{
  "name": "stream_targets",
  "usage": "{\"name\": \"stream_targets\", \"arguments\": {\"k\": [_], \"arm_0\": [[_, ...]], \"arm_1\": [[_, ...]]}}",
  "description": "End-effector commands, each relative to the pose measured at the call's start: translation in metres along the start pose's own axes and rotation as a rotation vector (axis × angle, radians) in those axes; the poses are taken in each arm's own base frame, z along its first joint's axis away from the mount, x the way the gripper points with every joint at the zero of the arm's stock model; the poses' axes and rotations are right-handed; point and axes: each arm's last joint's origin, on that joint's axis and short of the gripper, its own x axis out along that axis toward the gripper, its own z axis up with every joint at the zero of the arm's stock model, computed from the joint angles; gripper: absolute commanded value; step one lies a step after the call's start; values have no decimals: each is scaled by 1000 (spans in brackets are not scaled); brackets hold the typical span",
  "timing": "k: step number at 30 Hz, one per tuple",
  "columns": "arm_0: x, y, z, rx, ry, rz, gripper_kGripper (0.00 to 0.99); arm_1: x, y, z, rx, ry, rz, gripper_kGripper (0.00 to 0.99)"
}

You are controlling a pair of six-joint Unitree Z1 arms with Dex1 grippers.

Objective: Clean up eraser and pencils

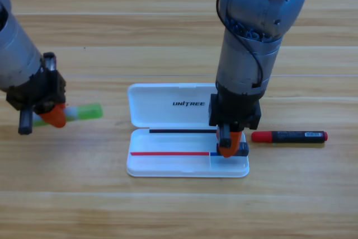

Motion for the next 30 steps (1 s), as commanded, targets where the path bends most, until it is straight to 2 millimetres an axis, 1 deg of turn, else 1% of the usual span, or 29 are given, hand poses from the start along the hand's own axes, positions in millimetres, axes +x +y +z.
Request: {"name": "stream_targets", "arguments": {"k": [1, 9, 17, 23, 24, 28, 29, 30], "arm_0": [[-7, -11, 8, 25, -6, -3, 0], [-7, -12, 8, 25, 3, -10, 0], [-5, -14, 8, 23, 6, -18, 0], [-10, -15, 11, 27, -6, -12, 0], [-10, -15, 11, 30, -5, -12, 0], [-10, -16, 13, 31, -5, -14, 0], [-9, -16, 13, 30, -2, -16, 0], [-9, -16, 14, 29, -1, -17, 0]], "arm_1": [[46, 3, 16, -13, 70, 72, 0], [57, -3, 16, -8, 96, 65, 0], [57, -5, 15, -10, 95, 65, 0], [56, -5, 13, -6, 98, 65, 0], [56, -5, 13, -6, 98, 65, 32], [55, -5, 10, -2, 106, 61, 505], [55, -6, 10, -1, 107, 60, 566], [54, -6, 9, 1, 108, 59, 591]]}}
